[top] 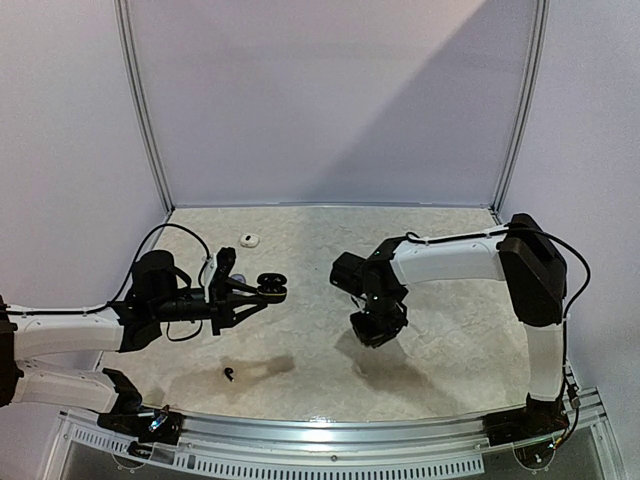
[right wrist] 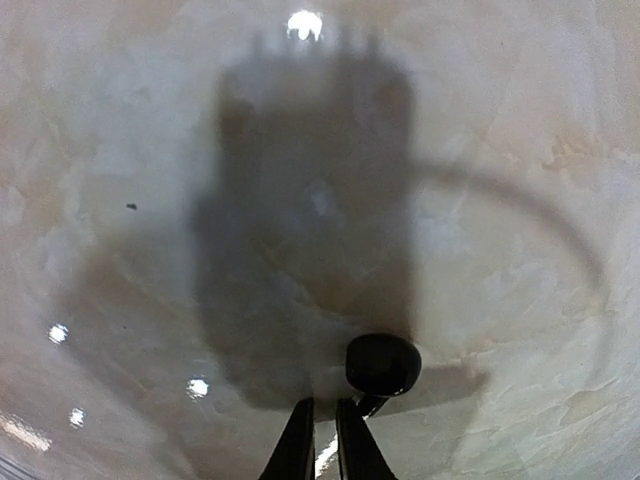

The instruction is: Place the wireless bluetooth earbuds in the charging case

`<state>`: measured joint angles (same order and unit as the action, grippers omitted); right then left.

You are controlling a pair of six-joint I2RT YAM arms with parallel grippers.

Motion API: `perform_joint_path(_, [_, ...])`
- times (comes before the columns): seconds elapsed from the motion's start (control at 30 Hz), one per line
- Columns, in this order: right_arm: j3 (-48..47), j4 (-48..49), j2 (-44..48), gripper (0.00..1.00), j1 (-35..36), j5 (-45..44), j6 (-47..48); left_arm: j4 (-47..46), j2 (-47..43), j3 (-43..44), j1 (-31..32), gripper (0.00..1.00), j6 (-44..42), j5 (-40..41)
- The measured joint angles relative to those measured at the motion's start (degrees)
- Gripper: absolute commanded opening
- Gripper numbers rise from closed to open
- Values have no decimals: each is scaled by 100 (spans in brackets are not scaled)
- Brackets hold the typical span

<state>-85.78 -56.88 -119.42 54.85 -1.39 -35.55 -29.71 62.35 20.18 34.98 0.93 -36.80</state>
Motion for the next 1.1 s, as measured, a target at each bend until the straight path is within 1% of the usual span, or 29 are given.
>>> perform_joint_path(0.17, [-68, -393, 0, 12, 0, 125, 214, 0, 0, -2, 0, 0, -24, 0])
perform_joint_path(0.27, [-337, -581, 7, 15, -22, 199, 402, 0, 2, -2, 0, 0, -26, 0])
perform_joint_path(0.33, [-584, -584, 66, 22, -66, 212, 481, 0, 0, -2, 0, 0, -26, 0])
perform_joint_path(0.43, [-765, -568, 254, 30, -214, 179, 529, 2, 0, -2, 0, 0, -28, 2])
perform_joint_path(0.57, [-916, -632, 313, 36, -437, 2, 503, 13, -9, -2, 0, 0, -28, 4])
perform_joint_path(0.7, [-1047, -745, 234, 37, -516, -131, 511, 17, -11, -2, 0, 0, -72, 11])
perform_joint_path(1.0, [-1333, -610, 63, 38, -422, -103, 656, 20, -13, -2, 0, 0, -96, 37])
perform_joint_path(1.1, [-1405, -579, -4, 42, -400, -107, 667, 26, -37, -2, 0, 0, -111, 48])
